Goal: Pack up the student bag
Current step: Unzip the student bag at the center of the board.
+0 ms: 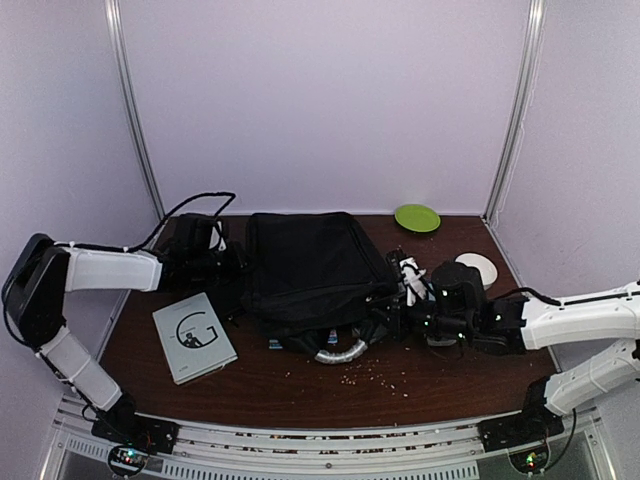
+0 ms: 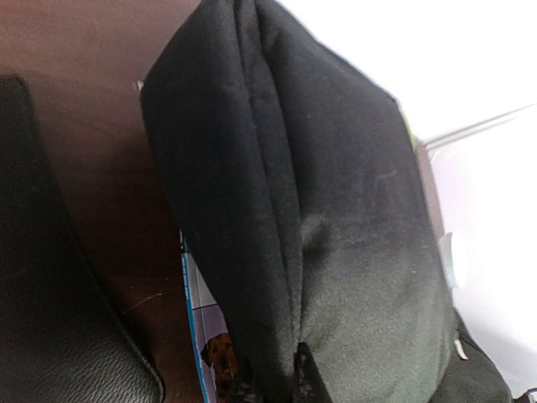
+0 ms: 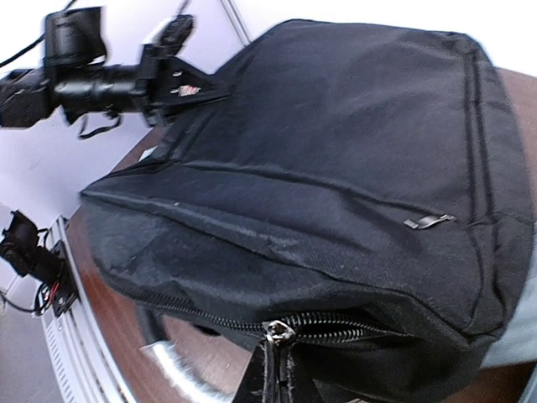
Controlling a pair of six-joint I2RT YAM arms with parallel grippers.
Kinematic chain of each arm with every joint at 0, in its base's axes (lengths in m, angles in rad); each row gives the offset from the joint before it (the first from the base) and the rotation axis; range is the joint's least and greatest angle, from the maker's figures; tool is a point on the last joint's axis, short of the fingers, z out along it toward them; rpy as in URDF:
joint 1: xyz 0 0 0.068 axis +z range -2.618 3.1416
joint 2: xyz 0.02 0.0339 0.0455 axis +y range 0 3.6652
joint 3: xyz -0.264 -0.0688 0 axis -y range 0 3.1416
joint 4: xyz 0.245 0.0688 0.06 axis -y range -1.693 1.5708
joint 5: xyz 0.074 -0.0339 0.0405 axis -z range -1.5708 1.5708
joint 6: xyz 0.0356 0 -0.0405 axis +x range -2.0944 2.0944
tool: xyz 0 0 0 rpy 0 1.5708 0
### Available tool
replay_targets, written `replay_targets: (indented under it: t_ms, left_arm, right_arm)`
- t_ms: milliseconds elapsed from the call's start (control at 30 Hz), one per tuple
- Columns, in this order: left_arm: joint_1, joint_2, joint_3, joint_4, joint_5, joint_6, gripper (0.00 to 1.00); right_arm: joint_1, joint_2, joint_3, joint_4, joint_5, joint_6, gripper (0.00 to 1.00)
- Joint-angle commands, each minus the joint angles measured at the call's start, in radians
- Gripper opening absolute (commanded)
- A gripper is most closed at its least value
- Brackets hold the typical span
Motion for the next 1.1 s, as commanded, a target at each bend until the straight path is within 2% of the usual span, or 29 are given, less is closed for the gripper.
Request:
replay_targets:
  t_ms: [0,133,233,400,500,567,600,667,733,900,933,967,1067]
  left_arm:
    - [0.0,-0.21,-0.041,0.194,-0.16,-0.013,0.0]
    - [-0.022,-0.347,-0.137,0.253,-0.3,-0.054,0.0]
    - [-0.075,-0.373,-0.221,0.311,-0.442,-0.095,0.0]
    - [-0.219,-0.226,-0.239,0.371,-0.569,-0.119,0.0]
    - [-0.261,-0.115,-0.211,0.376,-0.563,-0.128,0.0]
    - [-0.265,-0.096,-0.205,0.361,-0.545,-0.117,0.0]
    - [-0.266,-0.106,-0.2,0.334,-0.536,-0.102,0.08]
    - [-0.266,-0.153,-0.186,0.243,-0.53,-0.05,0.37]
    - [-0.266,-0.226,-0.159,0.124,-0.512,0.002,0.55]
    - [-0.302,-0.352,0.0,-0.231,-0.471,0.143,0.79]
    - [-0.31,-0.376,0.023,-0.285,-0.471,0.175,0.92]
    - [-0.318,-0.396,0.038,-0.331,-0.471,0.21,0.97]
    - [-0.326,-0.423,0.075,-0.424,-0.395,0.352,0.98]
  right_arm:
    - [-0.066,0.045,0.186,-0.017,-0.062,-0.113,0.0]
    - [-0.119,0.134,0.297,-0.052,-0.106,-0.167,0.0]
    - [-0.147,0.21,0.306,-0.034,-0.125,-0.175,0.0]
    - [-0.182,0.321,0.271,0.031,-0.128,-0.139,0.0]
    - [-0.196,0.369,0.261,0.054,-0.133,-0.126,0.0]
    - [-0.2,0.38,0.262,0.058,-0.14,-0.126,0.0]
    - [-0.201,0.38,0.264,0.054,-0.141,-0.128,0.0]
    - [-0.201,0.377,0.267,0.045,-0.144,-0.135,0.0]
    - [-0.202,0.373,0.27,0.036,-0.145,-0.142,0.0]
    - [-0.21,0.381,0.267,0.043,-0.161,-0.145,0.0]
    - [-0.211,0.386,0.267,0.048,-0.167,-0.145,0.0]
    - [-0.211,0.391,0.268,0.052,-0.17,-0.143,0.0]
    - [-0.214,0.397,0.267,0.061,-0.181,-0.141,0.0]
